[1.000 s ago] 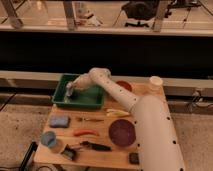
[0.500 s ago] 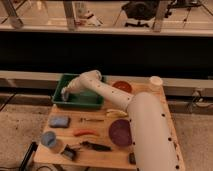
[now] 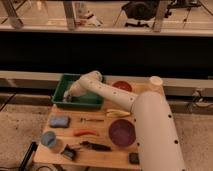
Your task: Wipe tray with towel
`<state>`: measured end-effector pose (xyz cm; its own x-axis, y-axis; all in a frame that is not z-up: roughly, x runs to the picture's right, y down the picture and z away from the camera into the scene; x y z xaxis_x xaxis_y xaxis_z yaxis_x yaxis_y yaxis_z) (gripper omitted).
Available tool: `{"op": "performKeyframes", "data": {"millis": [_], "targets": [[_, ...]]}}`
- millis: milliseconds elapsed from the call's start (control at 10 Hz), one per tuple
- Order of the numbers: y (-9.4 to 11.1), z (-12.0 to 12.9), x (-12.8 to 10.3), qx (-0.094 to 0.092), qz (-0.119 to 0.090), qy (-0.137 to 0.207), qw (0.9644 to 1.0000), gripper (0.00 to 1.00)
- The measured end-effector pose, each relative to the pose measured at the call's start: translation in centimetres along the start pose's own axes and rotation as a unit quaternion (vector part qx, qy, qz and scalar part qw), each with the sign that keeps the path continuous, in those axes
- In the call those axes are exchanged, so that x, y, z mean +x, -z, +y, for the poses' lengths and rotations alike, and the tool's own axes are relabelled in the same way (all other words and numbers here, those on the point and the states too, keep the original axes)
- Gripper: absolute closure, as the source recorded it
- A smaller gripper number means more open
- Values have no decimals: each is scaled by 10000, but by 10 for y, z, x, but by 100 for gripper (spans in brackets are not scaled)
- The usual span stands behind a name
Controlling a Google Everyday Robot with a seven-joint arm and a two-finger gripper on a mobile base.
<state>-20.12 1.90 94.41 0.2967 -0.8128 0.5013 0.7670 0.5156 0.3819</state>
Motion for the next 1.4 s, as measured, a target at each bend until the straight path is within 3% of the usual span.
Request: {"op": "performKeyframes", "data": {"millis": [400,800,1100,1400], "targets": [[46,50,12,-208,369,-404,9983,95],[80,86,21,-505,798,-754,9927,95],[82,93,29,-701,1026,-777,9892,95],[71,84,61,-786,1268,-666,9866,95]]}}
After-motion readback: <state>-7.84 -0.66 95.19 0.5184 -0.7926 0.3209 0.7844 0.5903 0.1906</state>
